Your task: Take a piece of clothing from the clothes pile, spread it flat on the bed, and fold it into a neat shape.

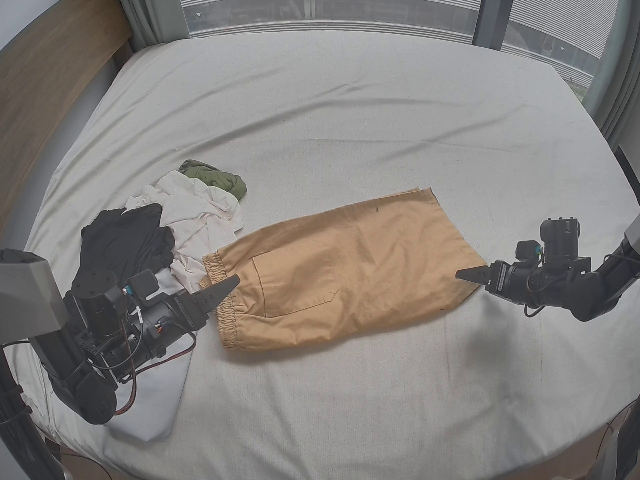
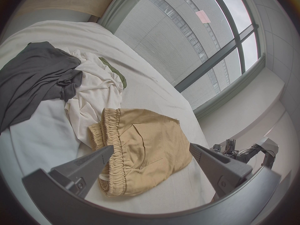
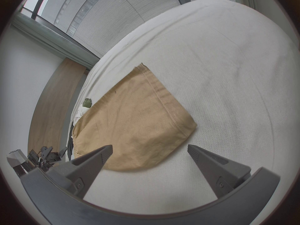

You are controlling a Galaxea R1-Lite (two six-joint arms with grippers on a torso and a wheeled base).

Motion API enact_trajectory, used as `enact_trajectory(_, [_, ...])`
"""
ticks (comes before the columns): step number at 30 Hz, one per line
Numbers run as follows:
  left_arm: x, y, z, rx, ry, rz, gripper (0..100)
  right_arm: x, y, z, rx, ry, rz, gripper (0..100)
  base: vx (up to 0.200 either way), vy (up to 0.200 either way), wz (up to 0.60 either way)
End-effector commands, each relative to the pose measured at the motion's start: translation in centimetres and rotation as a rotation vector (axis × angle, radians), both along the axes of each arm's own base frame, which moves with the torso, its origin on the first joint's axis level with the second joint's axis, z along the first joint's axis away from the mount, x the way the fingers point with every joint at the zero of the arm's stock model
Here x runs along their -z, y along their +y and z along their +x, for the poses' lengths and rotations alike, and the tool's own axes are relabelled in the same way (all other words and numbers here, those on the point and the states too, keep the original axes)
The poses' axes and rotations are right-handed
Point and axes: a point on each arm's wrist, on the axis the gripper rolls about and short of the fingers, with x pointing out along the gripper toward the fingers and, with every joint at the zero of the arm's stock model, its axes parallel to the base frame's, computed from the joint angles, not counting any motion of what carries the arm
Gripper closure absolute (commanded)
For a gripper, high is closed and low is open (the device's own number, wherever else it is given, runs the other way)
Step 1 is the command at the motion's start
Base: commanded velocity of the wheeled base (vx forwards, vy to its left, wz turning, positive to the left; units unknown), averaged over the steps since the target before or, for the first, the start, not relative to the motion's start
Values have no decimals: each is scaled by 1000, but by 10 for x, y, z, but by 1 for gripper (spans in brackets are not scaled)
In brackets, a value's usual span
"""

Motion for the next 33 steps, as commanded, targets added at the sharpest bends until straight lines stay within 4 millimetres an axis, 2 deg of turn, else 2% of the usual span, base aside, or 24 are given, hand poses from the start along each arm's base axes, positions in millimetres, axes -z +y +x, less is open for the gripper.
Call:
enact_trajectory(1, [1,1,0,-5,3,0,0,22,1,12,1,50,-1,0,0,0,0])
enact_trajectory(11, [1,2,1,-10,2,-2,0,32,8,27,24,86,53,0,0,0,0])
enact_trajectory(17, [0,2,2,-11,-1,-3,0,31,20,33,22,88,99,0,0,0,0])
enact_trajectory(26, [-1,3,3,-13,-5,-5,0,37,34,50,32,-9,184,0,0,0,0])
enact_trajectory(33, [-1,7,4,-25,-8,-6,0,37,36,56,37,-40,220,0,0,0,0])
